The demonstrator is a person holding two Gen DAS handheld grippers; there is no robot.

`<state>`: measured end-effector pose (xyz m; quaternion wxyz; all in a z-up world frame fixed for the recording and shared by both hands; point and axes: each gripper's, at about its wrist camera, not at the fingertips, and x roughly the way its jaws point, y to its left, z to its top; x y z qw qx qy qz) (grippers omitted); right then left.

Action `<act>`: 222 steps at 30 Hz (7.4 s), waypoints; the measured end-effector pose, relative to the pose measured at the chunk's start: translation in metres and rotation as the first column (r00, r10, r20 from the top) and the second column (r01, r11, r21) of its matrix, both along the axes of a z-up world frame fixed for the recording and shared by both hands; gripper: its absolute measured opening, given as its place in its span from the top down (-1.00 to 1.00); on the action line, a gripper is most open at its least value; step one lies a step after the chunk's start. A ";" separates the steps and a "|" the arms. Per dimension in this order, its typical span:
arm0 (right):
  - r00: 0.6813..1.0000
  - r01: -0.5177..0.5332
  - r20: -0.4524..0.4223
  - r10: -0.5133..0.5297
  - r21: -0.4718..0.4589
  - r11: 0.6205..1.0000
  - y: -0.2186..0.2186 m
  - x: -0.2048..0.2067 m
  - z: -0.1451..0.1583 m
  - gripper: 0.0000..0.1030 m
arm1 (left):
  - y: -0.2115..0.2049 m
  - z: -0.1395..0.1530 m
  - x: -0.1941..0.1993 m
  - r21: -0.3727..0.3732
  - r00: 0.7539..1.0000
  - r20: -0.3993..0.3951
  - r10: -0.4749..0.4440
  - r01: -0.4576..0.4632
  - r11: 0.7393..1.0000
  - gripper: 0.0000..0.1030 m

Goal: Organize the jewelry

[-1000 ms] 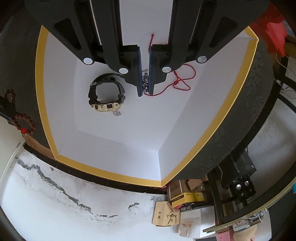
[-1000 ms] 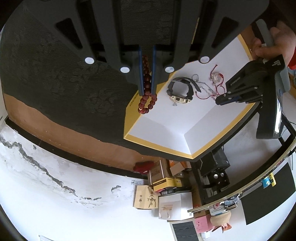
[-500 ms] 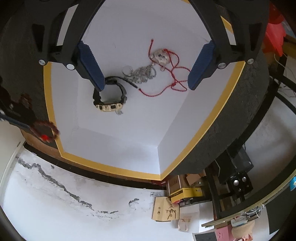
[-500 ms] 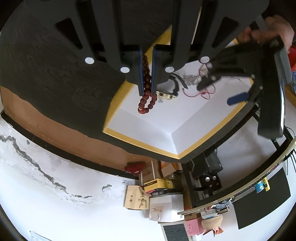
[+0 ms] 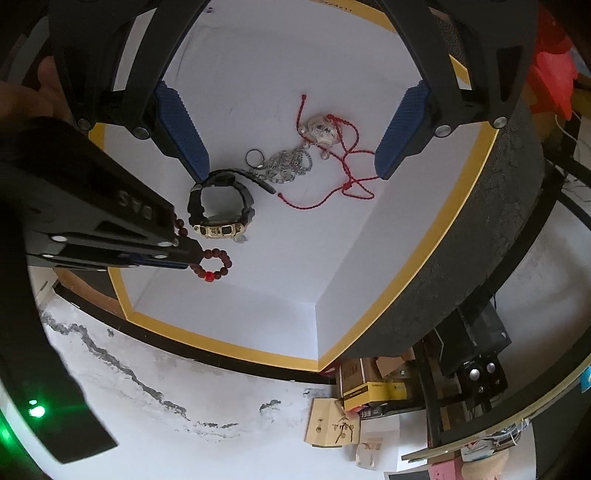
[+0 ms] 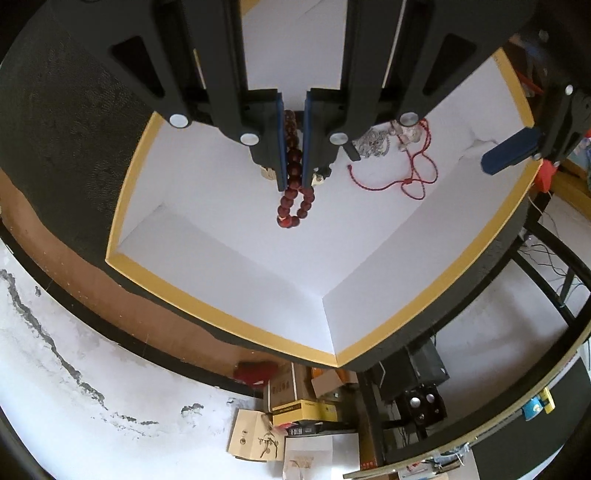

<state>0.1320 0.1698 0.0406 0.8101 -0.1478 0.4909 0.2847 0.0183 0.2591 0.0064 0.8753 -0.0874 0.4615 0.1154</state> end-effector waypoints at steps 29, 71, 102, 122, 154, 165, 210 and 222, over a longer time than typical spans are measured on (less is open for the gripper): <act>0.869 0.401 0.272 -0.414 0.105 0.910 -0.233 -0.056 0.073 -0.87 | -0.093 0.041 0.003 -0.003 0.988 0.116 -0.098 0.098 0.995 -0.88; 0.766 0.625 0.177 -0.618 0.023 0.781 -0.430 -0.091 0.020 -0.87 | -0.303 0.008 0.023 0.052 0.949 0.044 -0.312 0.310 0.949 -0.88; 0.773 0.616 0.184 -0.607 0.013 0.788 -0.427 -0.090 0.016 -0.87 | -0.290 0.012 0.019 0.058 0.956 0.053 -0.290 0.286 0.956 -0.88; 0.779 0.609 0.181 -0.601 0.010 0.793 -0.426 -0.090 0.014 -0.87 | -0.290 0.014 0.017 0.071 0.958 0.057 -0.282 0.278 0.958 -0.88; 0.786 0.601 0.179 -0.592 0.007 0.799 -0.424 -0.089 0.014 -0.87 | -0.286 0.015 0.018 0.069 0.955 0.063 -0.289 0.285 0.956 -0.88; 0.787 0.599 0.178 -0.591 0.007 0.800 -0.424 -0.088 0.014 -0.87 | -0.286 0.015 0.018 0.065 0.954 0.061 -0.293 0.289 0.955 -0.88; 0.793 0.591 0.181 -0.582 0.005 0.806 -0.425 -0.085 0.013 -0.87 | -0.279 0.016 0.016 0.067 0.956 0.065 -0.285 0.280 0.958 -0.88; 0.793 0.591 0.181 -0.582 0.005 0.807 -0.425 -0.085 0.013 -0.87 | -0.280 0.016 0.016 0.070 0.956 0.062 -0.288 0.284 0.956 -0.88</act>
